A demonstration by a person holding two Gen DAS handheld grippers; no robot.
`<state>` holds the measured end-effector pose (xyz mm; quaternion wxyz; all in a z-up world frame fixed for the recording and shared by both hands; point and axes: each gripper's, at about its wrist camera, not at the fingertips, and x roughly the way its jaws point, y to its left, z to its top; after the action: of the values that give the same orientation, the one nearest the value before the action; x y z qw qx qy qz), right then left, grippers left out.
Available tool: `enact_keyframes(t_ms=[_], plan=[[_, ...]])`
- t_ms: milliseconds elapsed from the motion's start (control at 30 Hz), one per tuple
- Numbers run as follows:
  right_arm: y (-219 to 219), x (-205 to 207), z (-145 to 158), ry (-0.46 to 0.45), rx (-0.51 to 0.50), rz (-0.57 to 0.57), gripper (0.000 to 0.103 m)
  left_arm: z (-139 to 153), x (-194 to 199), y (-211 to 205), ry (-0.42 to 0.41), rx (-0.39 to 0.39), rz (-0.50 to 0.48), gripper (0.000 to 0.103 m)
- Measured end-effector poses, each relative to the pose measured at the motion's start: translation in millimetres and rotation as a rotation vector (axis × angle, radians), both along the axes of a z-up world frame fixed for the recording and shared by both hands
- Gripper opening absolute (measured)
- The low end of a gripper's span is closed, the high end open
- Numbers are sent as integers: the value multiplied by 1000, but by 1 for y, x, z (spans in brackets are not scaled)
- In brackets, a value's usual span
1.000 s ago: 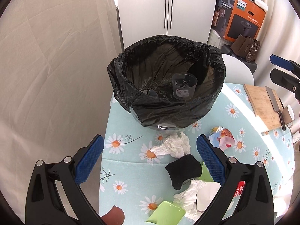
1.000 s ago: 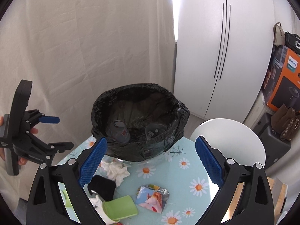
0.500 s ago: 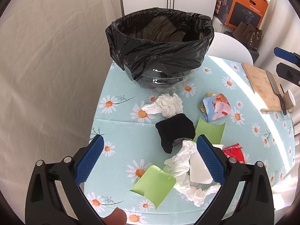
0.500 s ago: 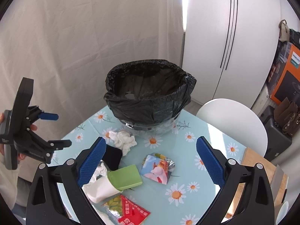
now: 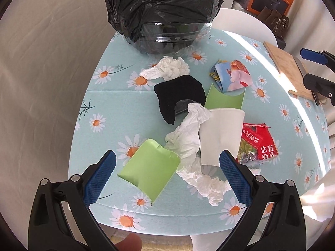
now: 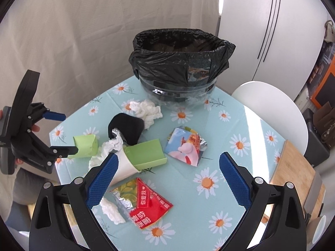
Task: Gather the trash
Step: 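Move both tools back toward the trash pile on the table, then grasp the green paper box with the left tool while the right tool grasps the red wrapper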
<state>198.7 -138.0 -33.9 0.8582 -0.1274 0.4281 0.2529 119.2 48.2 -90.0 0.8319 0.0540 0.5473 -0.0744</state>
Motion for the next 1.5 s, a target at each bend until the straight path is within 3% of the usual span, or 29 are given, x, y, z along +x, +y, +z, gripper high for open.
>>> enact_keyframes(t_ms=[467, 733, 933, 1067, 1300, 1500], plan=[[-5, -24, -75, 157, -104, 99, 93, -56, -14, 7, 118, 40, -123, 97], [-5, -33, -110, 211, -150, 203, 93, -74, -10, -1, 146, 140, -224, 97], [3, -31, -133, 246, -168, 288, 93, -91, 2, -1, 185, 142, -287, 97], [12, -25, -142, 276, -192, 353, 93, -100, 16, 3, 213, 101, -308, 97], [30, -8, -159, 312, -254, 428, 95, -101, 33, 0, 169, 98, -385, 98], [41, -6, -163, 258, -273, 461, 96, -103, 35, 5, 97, 64, -394, 99]])
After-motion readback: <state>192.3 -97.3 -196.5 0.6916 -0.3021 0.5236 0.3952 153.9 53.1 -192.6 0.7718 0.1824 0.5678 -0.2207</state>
